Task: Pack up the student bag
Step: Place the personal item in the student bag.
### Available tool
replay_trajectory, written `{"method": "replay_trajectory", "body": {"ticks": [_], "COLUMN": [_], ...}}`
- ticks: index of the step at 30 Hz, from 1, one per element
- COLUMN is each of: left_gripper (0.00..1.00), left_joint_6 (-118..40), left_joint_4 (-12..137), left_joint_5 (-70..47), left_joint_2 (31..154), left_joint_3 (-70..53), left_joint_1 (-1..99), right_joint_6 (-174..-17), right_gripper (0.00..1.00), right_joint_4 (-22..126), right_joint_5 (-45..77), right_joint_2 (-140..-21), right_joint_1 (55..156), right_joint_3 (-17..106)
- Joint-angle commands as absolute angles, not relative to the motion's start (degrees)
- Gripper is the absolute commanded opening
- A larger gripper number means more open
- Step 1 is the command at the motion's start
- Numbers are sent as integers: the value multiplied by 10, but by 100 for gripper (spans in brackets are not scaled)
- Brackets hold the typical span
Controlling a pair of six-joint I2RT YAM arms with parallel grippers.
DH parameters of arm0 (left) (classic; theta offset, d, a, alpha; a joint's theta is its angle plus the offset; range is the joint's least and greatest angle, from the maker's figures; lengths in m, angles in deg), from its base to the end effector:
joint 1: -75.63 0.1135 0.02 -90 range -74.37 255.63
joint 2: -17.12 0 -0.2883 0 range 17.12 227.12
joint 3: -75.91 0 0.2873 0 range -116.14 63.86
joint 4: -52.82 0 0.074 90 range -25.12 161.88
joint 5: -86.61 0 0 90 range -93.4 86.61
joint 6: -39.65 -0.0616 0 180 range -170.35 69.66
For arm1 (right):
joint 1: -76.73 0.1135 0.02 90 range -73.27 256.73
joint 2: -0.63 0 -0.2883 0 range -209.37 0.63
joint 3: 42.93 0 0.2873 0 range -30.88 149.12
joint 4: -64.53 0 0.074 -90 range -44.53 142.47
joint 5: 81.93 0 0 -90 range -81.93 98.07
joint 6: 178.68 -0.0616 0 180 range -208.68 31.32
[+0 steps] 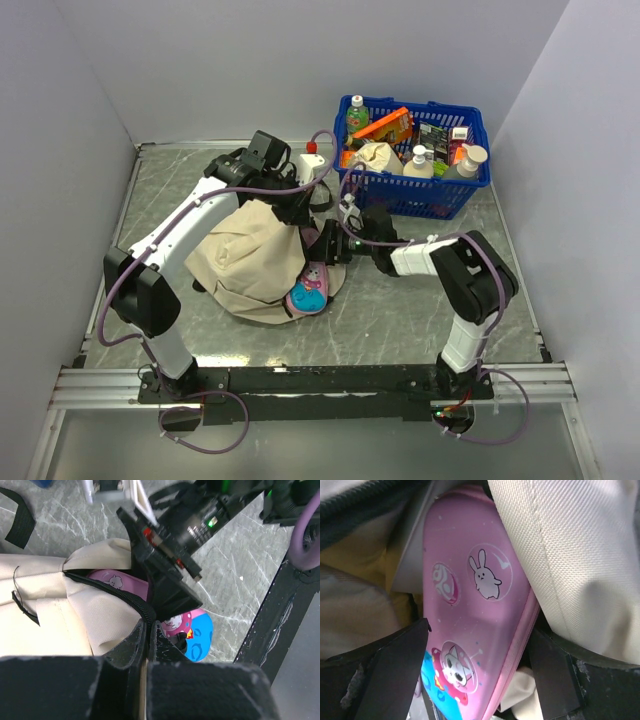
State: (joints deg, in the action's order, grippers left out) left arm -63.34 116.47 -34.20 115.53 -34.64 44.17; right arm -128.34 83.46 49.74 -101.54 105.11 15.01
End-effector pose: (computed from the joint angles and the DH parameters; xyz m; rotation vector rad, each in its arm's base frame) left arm 0.3435 -0.2472 0.3598 1.1442 2.1776 -0.8031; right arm 0.3282 0.2239 0.1436 -0.3050 2.1943 1.4426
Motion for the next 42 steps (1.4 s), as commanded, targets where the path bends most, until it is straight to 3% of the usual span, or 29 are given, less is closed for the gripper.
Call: {"method": "replay_trajectory", "body": {"ticks": [1,4,7,8,10,12,15,20,24,30,34,38,42], "left_gripper": [1,1,1,1,1,1,1,1,1,1,1,1,1], "left_joint_6": [-638,-639,-637,-639,-639,-635,-633,-635,-634,-628,-625,-623,-624], "left_joint_4": [1168,1173,1172,1173,1173,1168,1164,1166,1165,1164,1164,1166,1166], "left_joint_5": [-380,-381,-380,-379,-377,-373,-366,-364,-364,-369,-368,-369,-371], "left_joint_2": [1142,1144,1143,1143,1143,1142,1141,1146,1148,1149,1149,1150,1151], "left_joint_3": [-377,-382,-377,-378,-377,-376,-373,-370,-369,-373,-376,-379,-381], "left_joint_1": [440,440,440,440,440,441,441,440,440,441,440,441,440], "right_joint_6": [-1316,-1350,-1388,-1391,-1400,-1406,-1417,-1397,-1378,-1393,-1419,-1489,-1482], "right_gripper": [84,80,65,55,45,26,9,4,8,10,5,1,1], "right_joint_4": [896,950,1021,1029,1043,1045,1037,964,871,769,631,505,502], "right_joint_5": [518,526,535,534,532,533,533,492,370,103,-116,-172,-199], "right_joint_2": [-1061,-1083,-1080,-1074,-1046,-1010,-969,-850,-717,-629,-659,-754,-803], "right_joint_1": [1076,1091,1088,1087,1084,1082,1075,1070,1066,1093,1171,1208,1251], "right_joint_3": [158,133,99,92,72,60,37,-14,-41,-36,66,155,220]}}
